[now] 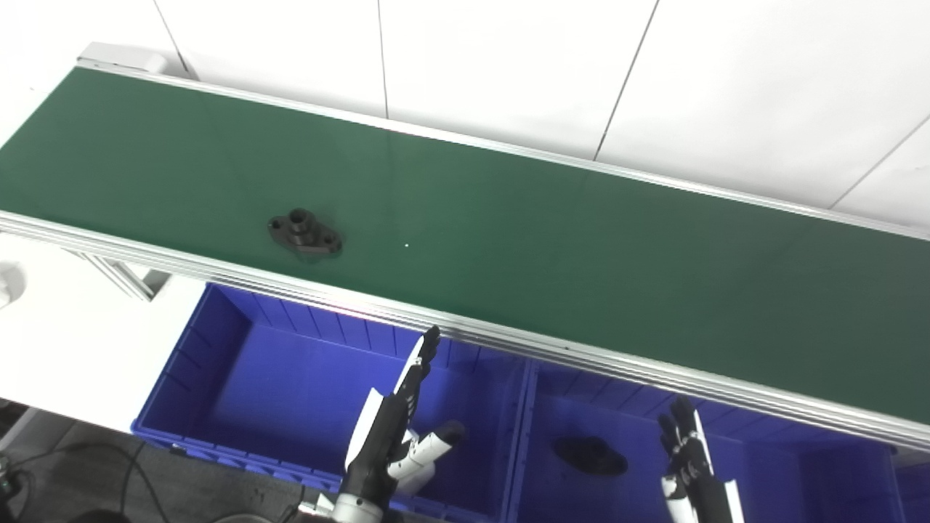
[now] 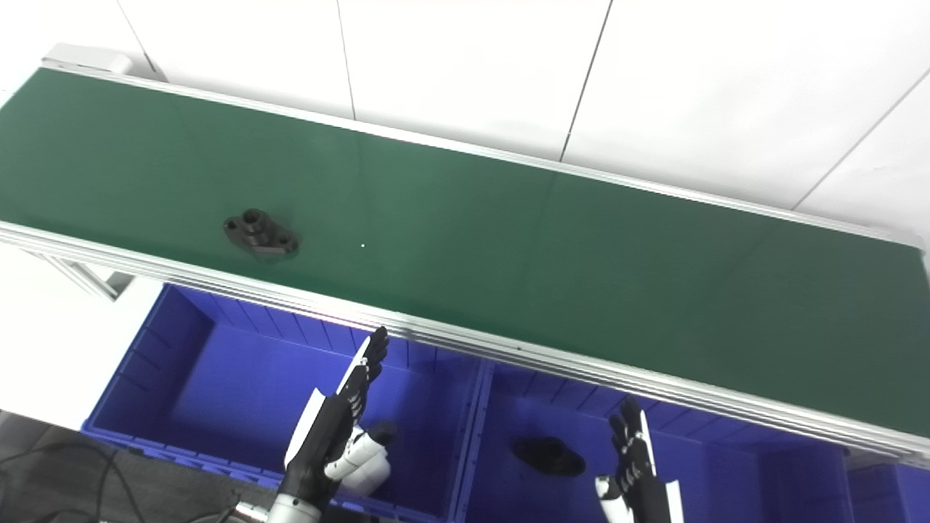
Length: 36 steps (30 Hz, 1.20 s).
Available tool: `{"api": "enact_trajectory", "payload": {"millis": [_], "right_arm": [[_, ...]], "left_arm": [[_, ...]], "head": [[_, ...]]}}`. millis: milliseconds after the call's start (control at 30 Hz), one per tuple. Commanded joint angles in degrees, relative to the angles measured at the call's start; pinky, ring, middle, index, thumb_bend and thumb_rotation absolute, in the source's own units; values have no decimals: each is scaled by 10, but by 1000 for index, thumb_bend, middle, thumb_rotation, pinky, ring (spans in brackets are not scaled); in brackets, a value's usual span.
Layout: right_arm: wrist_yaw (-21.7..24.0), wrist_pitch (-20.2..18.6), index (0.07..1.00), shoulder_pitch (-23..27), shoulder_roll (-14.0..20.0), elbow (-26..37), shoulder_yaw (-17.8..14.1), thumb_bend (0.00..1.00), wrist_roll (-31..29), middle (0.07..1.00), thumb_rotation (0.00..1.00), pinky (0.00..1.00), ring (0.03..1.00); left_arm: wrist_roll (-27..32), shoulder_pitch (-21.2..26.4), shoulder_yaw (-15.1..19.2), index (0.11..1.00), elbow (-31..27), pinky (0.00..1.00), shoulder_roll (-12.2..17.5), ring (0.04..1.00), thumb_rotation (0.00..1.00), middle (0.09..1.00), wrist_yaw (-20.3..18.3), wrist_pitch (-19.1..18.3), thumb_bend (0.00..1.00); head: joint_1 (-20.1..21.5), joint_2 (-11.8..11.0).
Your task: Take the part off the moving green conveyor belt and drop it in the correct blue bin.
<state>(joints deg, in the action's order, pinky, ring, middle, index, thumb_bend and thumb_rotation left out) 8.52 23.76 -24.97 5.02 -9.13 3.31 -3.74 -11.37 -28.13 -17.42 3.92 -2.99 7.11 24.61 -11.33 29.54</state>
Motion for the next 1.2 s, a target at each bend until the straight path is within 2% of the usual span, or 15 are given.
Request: {"api": "enact_trajectory", "payload": {"millis": [0,167,433,567,600,633,667,700,733,833,867,900,1000,1033,1167], "right_arm": [[8,32,1000,6,-4,4,-7,937,-2,995,763,1000,971],[12,32,1000,11,-4,-1,-11,927,1,1000,767,1000,977],[21,32,1000,15,-2,-8,-19,915,2,995,739,1000,966],[18,32,1000,16,-2,-5,-19,903,8,979,669,1000,951],[13,32,1000,14,-2,0,-18,888,14,974,647,999,946],[6,31,1000,13,-2,5,-17,850,25,960,590,975,930],[-5,31,1000,10,-2,14,-16,845,44,958,582,970,927],[-13,31,1000,9,-3,20,-15,811,57,943,487,931,904],[-30,31,1000,6,-4,37,-13,799,89,938,455,918,897],[-74,31,936,4,-7,88,-6,838,174,882,323,817,848],[-94,32,927,7,-5,112,1,843,209,879,306,811,848],[-109,32,907,9,-4,127,6,853,234,873,273,800,849],[-135,25,875,24,-7,170,12,886,297,866,263,799,858],[-137,17,839,34,-10,185,13,907,316,835,277,749,822],[-118,-41,827,77,-17,236,22,914,379,817,257,695,798]], "left_arm": [[-7,13,-22,1000,34,1000,-26,1000,811,1000,20,23,782],[-13,22,-27,1000,43,963,-26,986,802,1000,31,23,768],[-4,29,-32,1000,54,978,-27,1000,773,1000,32,23,766],[0,30,-32,1000,52,971,-30,997,766,1000,32,23,769],[0,29,-31,1000,48,969,-30,995,765,1000,30,23,768],[0,28,-31,1000,46,968,-30,992,760,1000,28,22,765],[0,26,-29,1000,41,968,-30,991,760,1000,25,23,765],[0,25,-28,1000,38,967,-30,991,757,1000,23,23,766],[3,23,-27,1000,32,967,-29,992,756,1000,19,22,766],[12,17,-24,1000,17,998,-25,1000,754,1000,6,18,780],[13,16,-23,1000,11,998,-23,1000,757,1000,4,16,781],[13,15,-22,1000,7,999,-21,1000,761,1000,2,15,782],[13,14,-19,1000,1,1000,-19,1000,774,1000,-5,13,792],[13,13,-18,1000,-1,1000,-18,1000,795,1000,-7,12,805],[11,13,-14,1000,-6,1000,-18,1000,819,1000,-12,10,816]], "head": [[0,0],[-9,-4],[-11,-7],[-11,0],[-10,14],[-10,14],[-4,26],[-4,26],[8,41],[20,59],[30,72],[30,72],[43,87],[47,90],[54,95]]}}
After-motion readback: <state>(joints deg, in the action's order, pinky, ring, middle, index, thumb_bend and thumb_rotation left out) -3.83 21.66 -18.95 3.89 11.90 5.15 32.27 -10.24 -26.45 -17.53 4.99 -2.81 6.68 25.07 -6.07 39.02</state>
